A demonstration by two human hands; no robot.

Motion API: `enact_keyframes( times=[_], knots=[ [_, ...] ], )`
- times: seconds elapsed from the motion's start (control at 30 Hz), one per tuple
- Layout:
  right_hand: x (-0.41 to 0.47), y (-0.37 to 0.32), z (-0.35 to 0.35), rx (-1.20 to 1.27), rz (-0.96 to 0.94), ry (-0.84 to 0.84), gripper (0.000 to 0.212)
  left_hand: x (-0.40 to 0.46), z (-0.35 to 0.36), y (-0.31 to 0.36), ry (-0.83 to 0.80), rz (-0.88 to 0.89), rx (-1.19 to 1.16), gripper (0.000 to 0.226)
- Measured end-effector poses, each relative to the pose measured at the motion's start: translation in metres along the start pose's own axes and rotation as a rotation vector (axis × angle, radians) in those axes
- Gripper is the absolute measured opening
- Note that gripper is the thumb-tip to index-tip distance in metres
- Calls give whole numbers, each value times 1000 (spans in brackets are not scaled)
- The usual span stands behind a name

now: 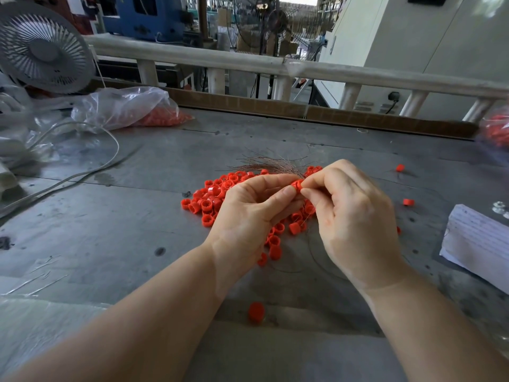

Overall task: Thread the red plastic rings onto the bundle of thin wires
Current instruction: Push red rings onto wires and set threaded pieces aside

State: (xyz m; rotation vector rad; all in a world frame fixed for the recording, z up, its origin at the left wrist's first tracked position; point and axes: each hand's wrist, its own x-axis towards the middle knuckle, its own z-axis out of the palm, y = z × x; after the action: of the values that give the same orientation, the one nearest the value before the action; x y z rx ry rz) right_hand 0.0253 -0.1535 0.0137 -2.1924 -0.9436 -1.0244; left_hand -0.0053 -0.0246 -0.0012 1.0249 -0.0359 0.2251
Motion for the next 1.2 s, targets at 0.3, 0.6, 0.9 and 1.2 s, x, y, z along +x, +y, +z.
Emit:
enact_keyframes(
  times=[0.3,0.6,0.9,1.2],
  knots=[
    [0,-1,0,-3,16,6,10,0,0,0,-11,17,28,25],
    [0,-2,0,12,22,15,9,0,0,-1,14,69,103,15],
    [0,-3,0,33,13,29,10,1,0,-2,19,133,156,17],
    [1,-2,0,139,103,28,5,1,-1,-3,-23,60,26,20]
  ],
)
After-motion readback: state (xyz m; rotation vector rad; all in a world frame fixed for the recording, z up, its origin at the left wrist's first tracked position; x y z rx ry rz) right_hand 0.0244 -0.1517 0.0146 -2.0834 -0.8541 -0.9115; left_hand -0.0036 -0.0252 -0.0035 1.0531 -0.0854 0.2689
